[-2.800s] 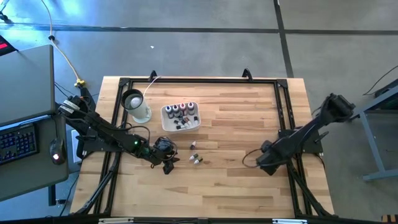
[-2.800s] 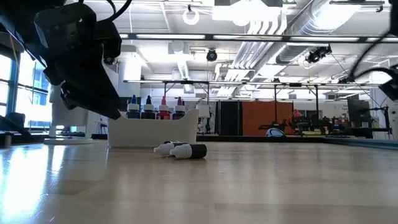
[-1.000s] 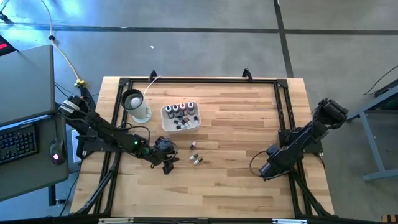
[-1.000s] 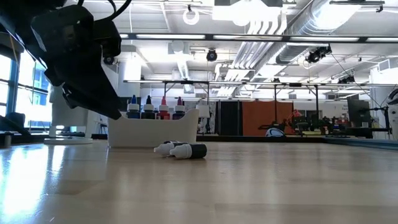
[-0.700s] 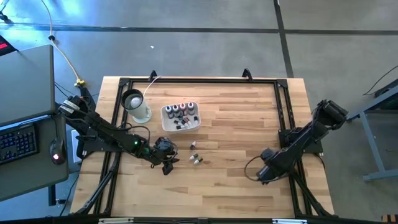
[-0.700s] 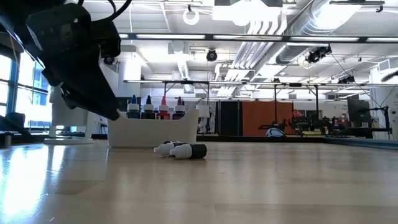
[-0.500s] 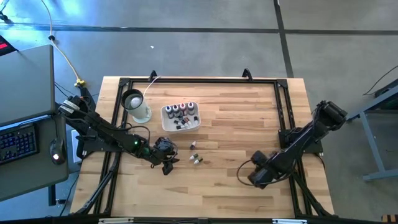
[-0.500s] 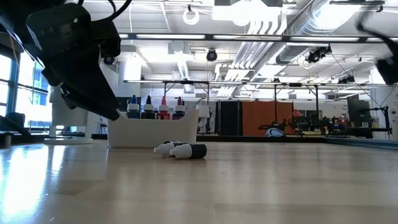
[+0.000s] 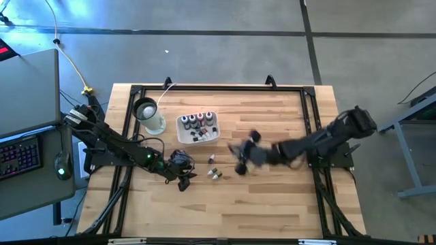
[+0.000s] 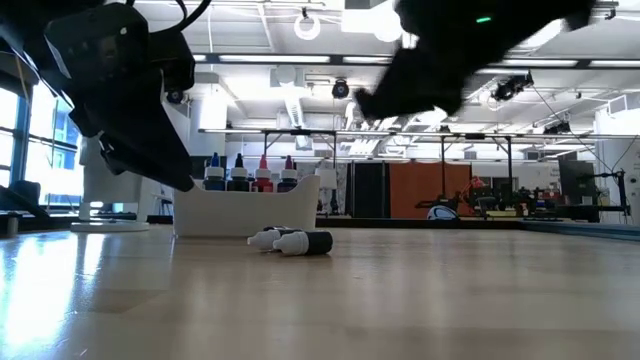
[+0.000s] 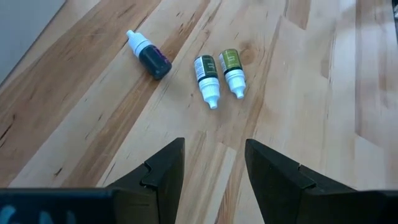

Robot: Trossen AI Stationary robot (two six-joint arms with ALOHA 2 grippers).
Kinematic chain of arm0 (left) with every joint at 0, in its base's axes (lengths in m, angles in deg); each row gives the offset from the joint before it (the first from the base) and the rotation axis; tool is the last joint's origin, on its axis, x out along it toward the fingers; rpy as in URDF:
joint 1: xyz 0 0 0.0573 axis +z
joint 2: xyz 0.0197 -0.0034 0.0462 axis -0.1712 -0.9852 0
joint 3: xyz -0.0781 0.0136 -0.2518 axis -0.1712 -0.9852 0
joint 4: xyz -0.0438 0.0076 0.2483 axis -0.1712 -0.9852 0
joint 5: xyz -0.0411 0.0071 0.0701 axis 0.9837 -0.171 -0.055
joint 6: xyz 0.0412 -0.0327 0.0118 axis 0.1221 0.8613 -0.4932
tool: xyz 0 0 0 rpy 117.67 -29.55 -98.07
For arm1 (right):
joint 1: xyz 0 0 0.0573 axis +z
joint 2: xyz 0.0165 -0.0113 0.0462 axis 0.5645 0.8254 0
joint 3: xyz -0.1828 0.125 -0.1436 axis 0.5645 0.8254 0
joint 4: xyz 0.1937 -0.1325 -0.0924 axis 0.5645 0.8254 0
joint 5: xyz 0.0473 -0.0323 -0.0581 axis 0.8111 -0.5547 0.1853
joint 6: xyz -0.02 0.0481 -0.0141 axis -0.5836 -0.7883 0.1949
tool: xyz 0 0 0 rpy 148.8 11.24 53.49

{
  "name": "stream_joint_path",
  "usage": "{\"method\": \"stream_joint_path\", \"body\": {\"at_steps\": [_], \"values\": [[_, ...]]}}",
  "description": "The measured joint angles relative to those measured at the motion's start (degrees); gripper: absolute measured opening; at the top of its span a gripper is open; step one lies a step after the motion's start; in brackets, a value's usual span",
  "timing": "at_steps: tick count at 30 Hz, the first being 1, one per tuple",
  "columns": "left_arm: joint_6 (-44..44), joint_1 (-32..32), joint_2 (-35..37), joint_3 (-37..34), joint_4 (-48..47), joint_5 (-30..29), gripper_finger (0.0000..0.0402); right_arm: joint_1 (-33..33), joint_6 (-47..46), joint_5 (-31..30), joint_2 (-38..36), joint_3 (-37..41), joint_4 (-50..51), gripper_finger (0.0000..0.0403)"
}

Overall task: Pick & Place food coloring
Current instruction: Put the small red food coloring bottle into the white bin

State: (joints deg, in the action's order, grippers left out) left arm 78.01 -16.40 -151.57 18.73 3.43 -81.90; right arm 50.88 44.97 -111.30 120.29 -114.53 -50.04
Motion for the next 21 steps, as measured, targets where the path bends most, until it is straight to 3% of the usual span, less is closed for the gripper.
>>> {"method": "stream_joint_path", "body": {"at_steps": [3,6,10,13,17,21], "values": [[0.0,0.0,0.0,0.0,0.6,0.0,0.0168,-8.7,11.7,4.0,2.0,-0.7,-11.8,0.0064],[0.0,0.0,0.0,0.0,0.9,0.0,0.0168,-15.4,15.5,11.7,7.7,-3.9,-14.8,0.006],[-0.1,0.0,0.0,0.0,0.8,-0.1,0.0168,-19.2,19.3,17.1,17.7,-12.3,-11.6,0.0063],[-0.2,0.0,0.0,0.0,0.7,0.0,0.0168,-20.4,22.5,17.6,22.8,-19.3,-5.5,0.007],[-0.2,0.0,0.0,0.0,0.7,0.3,0.0168,-21.1,22.9,16.9,25.6,-25.1,1.9,0.0078],[-0.2,0.0,0.0,0.0,0.6,0.2,0.0168,-21.9,23.3,19.2,27.2,-26.1,2.7,0.0088]]}}
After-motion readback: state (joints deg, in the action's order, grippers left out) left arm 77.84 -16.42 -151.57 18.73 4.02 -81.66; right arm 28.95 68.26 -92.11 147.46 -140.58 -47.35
